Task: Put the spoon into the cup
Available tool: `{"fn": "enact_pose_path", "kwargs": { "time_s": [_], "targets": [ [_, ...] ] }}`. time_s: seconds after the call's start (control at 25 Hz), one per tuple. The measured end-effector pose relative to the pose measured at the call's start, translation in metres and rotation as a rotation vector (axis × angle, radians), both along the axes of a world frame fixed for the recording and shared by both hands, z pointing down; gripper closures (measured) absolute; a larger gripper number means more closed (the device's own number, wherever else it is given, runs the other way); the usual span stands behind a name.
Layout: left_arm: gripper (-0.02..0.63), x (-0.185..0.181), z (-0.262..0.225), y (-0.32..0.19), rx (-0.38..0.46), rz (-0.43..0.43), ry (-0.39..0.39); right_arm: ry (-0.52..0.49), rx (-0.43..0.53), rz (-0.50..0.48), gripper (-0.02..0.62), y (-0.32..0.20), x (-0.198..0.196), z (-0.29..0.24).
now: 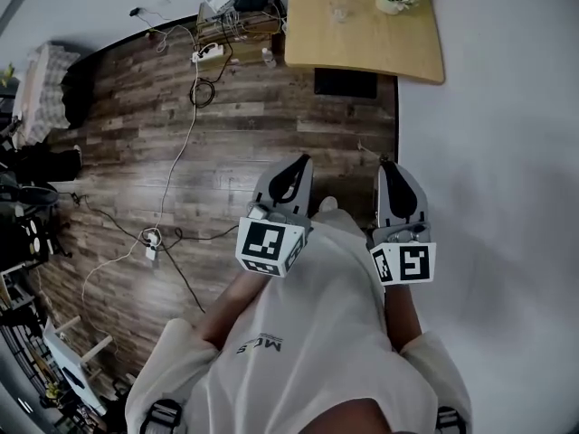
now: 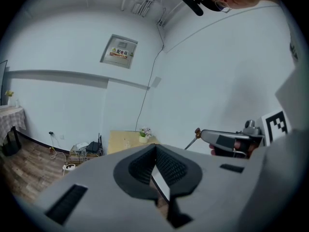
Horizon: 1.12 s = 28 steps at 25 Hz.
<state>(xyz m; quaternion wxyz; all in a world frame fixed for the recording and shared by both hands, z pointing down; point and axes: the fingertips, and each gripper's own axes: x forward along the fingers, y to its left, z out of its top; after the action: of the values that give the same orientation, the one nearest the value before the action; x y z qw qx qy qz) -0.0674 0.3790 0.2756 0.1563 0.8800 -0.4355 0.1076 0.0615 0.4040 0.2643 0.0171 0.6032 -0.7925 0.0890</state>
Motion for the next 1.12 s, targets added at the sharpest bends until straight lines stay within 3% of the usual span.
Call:
{"fn": "enact_pose_path", "kwargs": {
  "time_s": [0.24,0.48,0.8,1.12],
  "targets": [
    [0.595,0.016,0.005,-0.008,-0.013,0.010,-0.019,-0.023,0.001,0.004,0.540,-0.009,0.014,0.005],
    [0.595,0.032,0.022,-0.050,-0.023,0.020,-0.009,-0.013,-0.018,0.018,0.540,-0.047,0.029,0.019],
    [0.595,0.033,0.026,-0.159,-0.026,0.049,0.024,0.035,-0.035,0.014,0.540,-0.153,0.023,0.023],
    [0.595,0.007,0.013,-0.284,-0.016,0.078,0.034,0.050,-0.056,0.052,0.540,-0.274,0.008,0.020]
  ]
}}
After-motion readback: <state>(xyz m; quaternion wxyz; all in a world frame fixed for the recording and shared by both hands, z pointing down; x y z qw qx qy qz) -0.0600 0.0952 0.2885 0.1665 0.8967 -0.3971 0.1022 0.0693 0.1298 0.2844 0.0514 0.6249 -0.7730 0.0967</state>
